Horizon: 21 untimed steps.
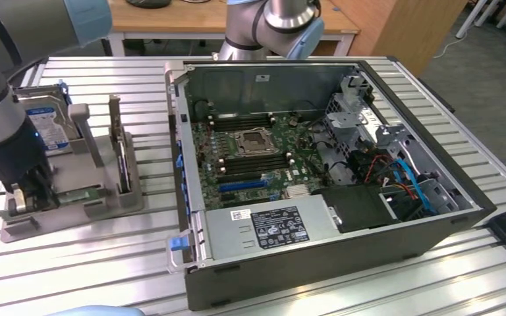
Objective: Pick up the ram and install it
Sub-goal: 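Pick up the ram and move it above insertion slot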
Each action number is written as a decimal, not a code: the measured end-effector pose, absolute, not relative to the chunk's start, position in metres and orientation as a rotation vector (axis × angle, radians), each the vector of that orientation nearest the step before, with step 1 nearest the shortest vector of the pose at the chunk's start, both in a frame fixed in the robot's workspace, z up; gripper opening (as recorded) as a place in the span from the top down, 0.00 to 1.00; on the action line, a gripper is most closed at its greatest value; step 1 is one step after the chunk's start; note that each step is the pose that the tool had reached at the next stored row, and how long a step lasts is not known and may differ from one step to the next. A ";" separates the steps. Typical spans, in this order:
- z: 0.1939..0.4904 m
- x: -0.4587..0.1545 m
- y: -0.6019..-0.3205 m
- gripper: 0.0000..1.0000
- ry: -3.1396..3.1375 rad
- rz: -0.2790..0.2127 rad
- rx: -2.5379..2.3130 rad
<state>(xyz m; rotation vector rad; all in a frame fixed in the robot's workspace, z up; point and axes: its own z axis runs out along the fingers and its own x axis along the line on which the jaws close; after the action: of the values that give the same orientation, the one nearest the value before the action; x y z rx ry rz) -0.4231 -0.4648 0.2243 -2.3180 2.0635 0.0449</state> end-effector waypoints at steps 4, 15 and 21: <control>0.236 -0.423 -0.465 0.86 2.061 0.051 -2.315; 0.270 -0.423 -0.465 0.86 2.060 0.061 -2.305; 0.284 -0.423 -0.465 0.86 2.080 0.062 -2.285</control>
<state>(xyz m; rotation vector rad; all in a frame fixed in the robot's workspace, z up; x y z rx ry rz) -0.4231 -0.4648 0.2843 -2.2850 2.0796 0.0617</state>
